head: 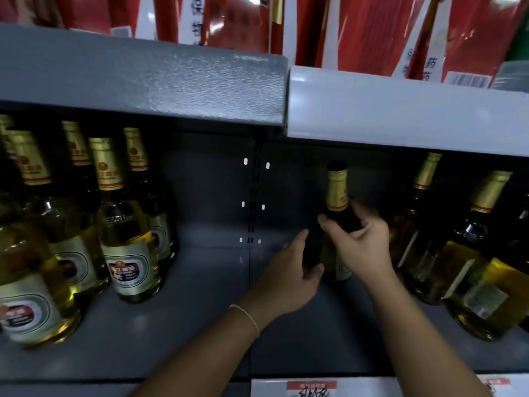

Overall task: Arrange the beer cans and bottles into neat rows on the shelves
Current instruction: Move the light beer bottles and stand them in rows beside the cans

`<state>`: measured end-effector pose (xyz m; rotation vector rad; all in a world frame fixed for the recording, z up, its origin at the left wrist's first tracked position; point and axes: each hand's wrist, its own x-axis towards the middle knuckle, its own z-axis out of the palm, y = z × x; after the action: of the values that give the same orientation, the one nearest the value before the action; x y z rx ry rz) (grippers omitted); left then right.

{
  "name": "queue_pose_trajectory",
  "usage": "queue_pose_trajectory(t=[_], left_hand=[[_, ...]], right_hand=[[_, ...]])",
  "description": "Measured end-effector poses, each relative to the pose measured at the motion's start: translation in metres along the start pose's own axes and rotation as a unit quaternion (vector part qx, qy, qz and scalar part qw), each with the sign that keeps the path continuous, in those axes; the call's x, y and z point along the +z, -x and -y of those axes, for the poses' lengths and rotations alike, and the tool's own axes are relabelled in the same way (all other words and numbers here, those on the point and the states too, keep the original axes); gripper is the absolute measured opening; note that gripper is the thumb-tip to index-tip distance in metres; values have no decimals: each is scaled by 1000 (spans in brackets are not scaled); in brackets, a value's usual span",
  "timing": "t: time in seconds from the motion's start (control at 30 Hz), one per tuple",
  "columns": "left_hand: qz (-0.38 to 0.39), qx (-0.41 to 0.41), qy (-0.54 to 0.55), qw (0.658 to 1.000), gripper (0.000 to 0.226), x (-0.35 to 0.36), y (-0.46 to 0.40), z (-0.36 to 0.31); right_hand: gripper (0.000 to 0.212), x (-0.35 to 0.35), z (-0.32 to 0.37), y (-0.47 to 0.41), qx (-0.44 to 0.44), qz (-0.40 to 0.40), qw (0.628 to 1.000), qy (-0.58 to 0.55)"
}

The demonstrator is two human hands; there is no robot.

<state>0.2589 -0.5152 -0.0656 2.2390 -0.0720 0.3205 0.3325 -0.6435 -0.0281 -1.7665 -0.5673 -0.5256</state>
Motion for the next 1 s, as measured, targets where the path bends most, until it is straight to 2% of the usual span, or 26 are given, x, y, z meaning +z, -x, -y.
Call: queue_pose_trajectory(t=[0.13, 0.23, 0.33, 0.57, 0.67, 0.83, 1.0], left_hand=[[-15, 12, 29, 999, 73, -16, 21, 10], [-48, 10, 66, 997, 68, -34, 39, 23], [-98, 7, 63, 993, 70, -54, 59, 33], [-164, -15, 29, 986, 93, -97, 107, 62], [-180, -45, 38, 982, 98, -113, 126, 80], [-205, -75, 92, 971, 80, -138, 151, 107], [-196, -72, 118, 971, 79, -163, 169, 123]], right_hand=[[23, 26, 29, 24, 7, -8, 999, -49], [13, 50, 55, 39, 33, -18, 994, -105], [11, 75, 85, 53, 39, -11, 991, -127], [7, 127, 147, 88, 71, -4, 977, -203], [9, 149, 165, 101, 81, -4, 976, -200], [20, 181, 185, 117, 101, -15, 976, -191], [33, 207, 199, 128, 112, -33, 983, -142]])
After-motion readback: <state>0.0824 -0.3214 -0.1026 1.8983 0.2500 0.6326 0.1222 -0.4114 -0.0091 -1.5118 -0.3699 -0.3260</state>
